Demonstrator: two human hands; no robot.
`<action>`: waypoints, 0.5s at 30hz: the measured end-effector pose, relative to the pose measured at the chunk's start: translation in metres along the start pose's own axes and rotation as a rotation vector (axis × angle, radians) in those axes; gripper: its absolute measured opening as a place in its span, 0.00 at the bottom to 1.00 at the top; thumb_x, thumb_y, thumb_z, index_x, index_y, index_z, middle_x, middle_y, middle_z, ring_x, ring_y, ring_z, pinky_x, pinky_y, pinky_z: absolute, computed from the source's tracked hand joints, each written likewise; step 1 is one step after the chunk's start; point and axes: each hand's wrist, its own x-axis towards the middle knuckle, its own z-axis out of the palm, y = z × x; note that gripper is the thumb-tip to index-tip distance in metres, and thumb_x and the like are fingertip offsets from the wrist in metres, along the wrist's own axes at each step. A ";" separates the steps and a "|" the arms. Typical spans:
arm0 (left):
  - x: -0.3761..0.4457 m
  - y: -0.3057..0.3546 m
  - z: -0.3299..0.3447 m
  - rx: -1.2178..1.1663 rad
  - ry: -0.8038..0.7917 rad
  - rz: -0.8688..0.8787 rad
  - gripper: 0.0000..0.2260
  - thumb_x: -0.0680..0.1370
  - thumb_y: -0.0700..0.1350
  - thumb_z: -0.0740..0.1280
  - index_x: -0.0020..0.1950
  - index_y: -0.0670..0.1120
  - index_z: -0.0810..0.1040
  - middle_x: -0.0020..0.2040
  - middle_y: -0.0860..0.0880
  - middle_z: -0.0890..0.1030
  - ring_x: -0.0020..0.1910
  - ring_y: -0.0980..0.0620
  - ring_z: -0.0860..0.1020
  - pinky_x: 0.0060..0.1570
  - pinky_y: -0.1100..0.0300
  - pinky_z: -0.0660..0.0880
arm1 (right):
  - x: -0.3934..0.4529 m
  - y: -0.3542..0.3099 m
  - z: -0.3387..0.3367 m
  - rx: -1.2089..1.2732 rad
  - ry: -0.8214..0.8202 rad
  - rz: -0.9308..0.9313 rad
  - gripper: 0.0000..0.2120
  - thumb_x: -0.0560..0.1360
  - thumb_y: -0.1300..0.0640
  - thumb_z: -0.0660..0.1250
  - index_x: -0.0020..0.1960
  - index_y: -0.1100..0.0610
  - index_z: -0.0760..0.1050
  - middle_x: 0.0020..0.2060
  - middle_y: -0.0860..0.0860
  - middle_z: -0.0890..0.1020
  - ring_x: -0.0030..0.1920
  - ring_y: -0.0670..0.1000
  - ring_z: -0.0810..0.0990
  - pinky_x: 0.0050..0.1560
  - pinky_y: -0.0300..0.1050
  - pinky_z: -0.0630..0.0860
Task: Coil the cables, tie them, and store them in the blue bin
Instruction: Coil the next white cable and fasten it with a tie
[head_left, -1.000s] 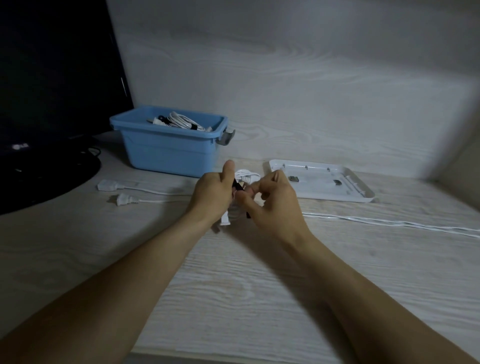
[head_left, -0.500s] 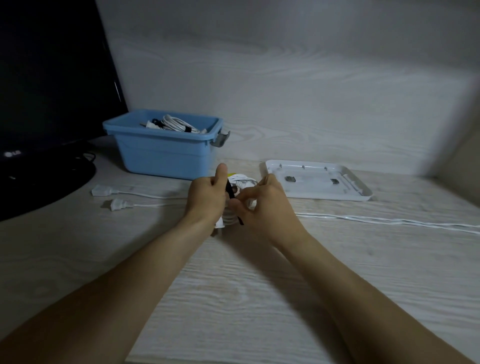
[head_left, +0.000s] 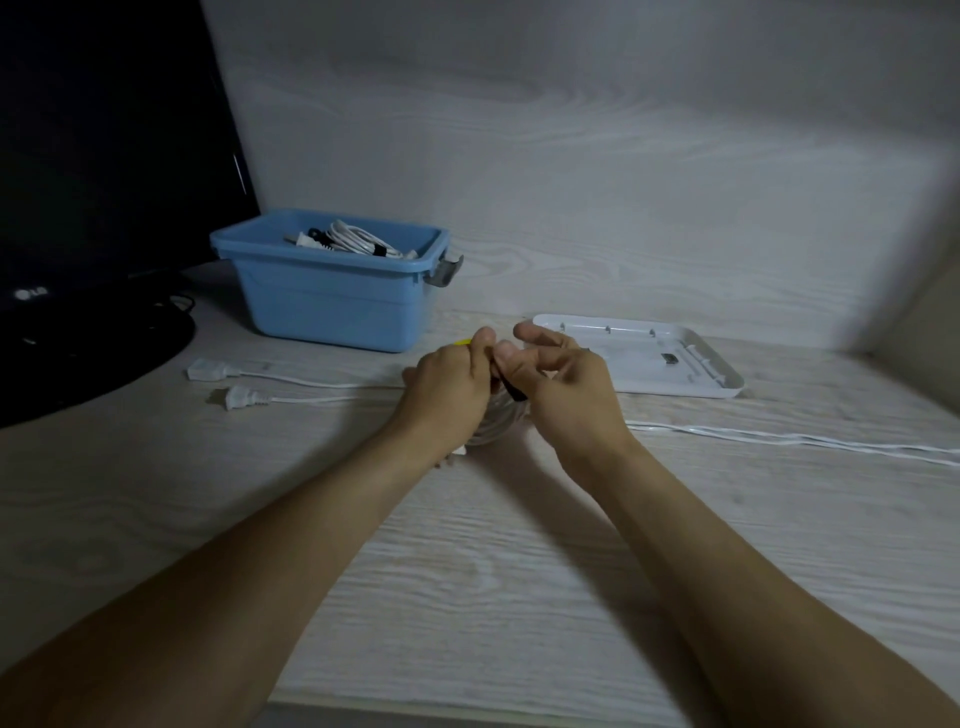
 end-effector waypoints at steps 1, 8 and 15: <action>0.000 -0.003 0.000 -0.031 -0.015 0.008 0.23 0.85 0.53 0.48 0.49 0.44 0.79 0.50 0.39 0.83 0.53 0.40 0.78 0.59 0.48 0.72 | 0.001 0.002 0.000 0.075 -0.003 0.026 0.09 0.77 0.60 0.70 0.43 0.64 0.84 0.47 0.42 0.84 0.59 0.47 0.78 0.61 0.39 0.75; -0.009 -0.010 -0.008 -0.189 -0.288 0.062 0.14 0.78 0.49 0.60 0.48 0.39 0.78 0.47 0.42 0.81 0.50 0.42 0.78 0.52 0.50 0.74 | -0.003 -0.004 -0.004 0.377 -0.018 0.190 0.10 0.77 0.65 0.69 0.37 0.62 0.83 0.33 0.54 0.84 0.32 0.50 0.82 0.36 0.38 0.77; -0.010 -0.017 -0.006 0.120 -0.252 0.229 0.22 0.76 0.59 0.57 0.59 0.45 0.74 0.53 0.44 0.82 0.51 0.42 0.80 0.51 0.46 0.77 | -0.002 -0.004 -0.008 0.380 -0.017 0.304 0.05 0.73 0.64 0.74 0.46 0.66 0.84 0.38 0.58 0.85 0.39 0.53 0.84 0.39 0.41 0.80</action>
